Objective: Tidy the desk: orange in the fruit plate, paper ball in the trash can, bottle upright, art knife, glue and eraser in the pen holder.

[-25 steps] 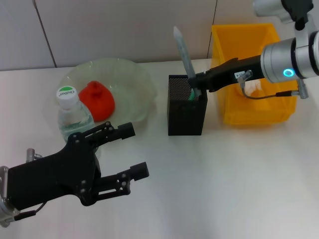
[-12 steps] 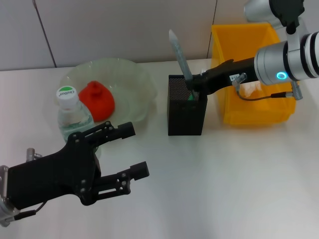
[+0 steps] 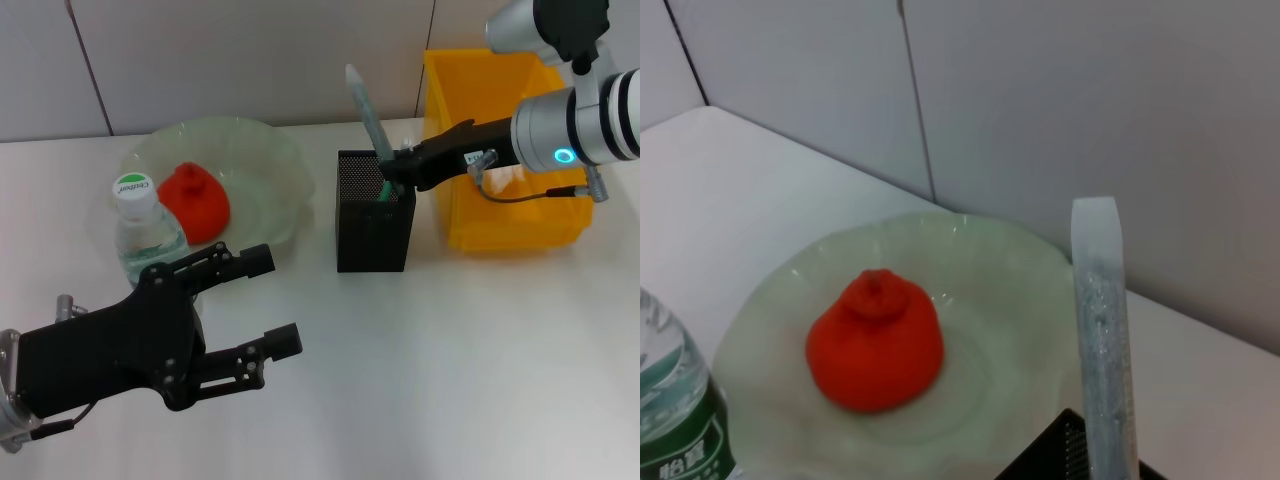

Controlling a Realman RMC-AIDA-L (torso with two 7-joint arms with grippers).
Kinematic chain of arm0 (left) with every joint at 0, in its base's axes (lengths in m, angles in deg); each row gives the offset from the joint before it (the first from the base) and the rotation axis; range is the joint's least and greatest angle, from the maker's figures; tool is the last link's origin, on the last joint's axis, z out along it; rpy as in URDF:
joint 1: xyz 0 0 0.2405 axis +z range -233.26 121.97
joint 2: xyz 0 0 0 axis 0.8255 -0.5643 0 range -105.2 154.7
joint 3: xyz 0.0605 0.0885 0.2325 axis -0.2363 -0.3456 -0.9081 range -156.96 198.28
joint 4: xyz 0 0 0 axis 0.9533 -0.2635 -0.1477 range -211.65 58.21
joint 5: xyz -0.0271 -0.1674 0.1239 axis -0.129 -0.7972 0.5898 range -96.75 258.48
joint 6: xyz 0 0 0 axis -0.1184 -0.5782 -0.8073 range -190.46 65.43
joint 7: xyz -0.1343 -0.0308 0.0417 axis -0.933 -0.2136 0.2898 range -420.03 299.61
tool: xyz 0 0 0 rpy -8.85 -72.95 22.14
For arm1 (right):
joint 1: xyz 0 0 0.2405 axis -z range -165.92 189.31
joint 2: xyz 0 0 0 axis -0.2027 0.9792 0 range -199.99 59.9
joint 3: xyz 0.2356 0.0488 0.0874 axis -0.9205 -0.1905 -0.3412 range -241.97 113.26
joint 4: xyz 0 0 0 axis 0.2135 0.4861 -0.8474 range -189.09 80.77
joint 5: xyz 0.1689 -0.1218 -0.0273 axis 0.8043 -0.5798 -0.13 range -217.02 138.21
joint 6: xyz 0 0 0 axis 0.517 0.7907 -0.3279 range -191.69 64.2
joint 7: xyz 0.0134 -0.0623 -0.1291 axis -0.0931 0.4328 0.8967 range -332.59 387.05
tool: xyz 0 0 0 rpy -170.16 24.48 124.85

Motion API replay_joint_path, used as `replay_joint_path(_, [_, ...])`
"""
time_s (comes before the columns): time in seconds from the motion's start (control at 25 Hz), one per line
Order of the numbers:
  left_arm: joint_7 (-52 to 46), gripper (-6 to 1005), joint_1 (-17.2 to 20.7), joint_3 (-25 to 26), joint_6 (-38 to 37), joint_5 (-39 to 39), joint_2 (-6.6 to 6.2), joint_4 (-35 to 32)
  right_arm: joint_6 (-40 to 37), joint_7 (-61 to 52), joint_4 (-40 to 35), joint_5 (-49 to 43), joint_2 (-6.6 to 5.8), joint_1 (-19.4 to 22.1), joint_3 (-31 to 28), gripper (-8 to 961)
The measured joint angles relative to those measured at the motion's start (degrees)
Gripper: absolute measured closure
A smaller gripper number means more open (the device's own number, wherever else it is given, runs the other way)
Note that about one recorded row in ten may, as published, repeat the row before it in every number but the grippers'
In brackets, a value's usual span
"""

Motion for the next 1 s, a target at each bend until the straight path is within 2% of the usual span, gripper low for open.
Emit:
replay_joint_path(0.24, [0.00, 190, 0.09, 0.00, 0.02, 0.05, 0.00, 0.01, 1.28, 0.02, 0.39, 0.48, 0.03, 0.25, 0.05, 735])
replay_joint_path(0.48, [0.00, 189, 0.17, 0.00, -0.01, 0.02, 0.00, 0.02, 2.37, 0.69, 0.48, 0.75, 0.23, 0.26, 1.44, 499])
replay_joint_path(0.64, [0.00, 189, 0.22, 0.00, -0.03, 0.03, 0.00, 0.02, 2.89, 0.92, 0.60, 1.22, 0.23, 0.38, 1.50, 427])
replay_joint_path(0.88, [0.00, 189, 0.43, 0.17, -0.01, -0.17, -0.30, 0.02, 3.27, 6.86, 3.22, 11.42, 0.15, 3.46, 0.94, 320])
replay_joint_path(1.0, [-0.02, 189, 0.46, 0.55, -0.06, -0.16, -0.28, 0.02, 3.06, 7.47, 4.24, 13.33, 0.04, 4.26, 0.90, 221])
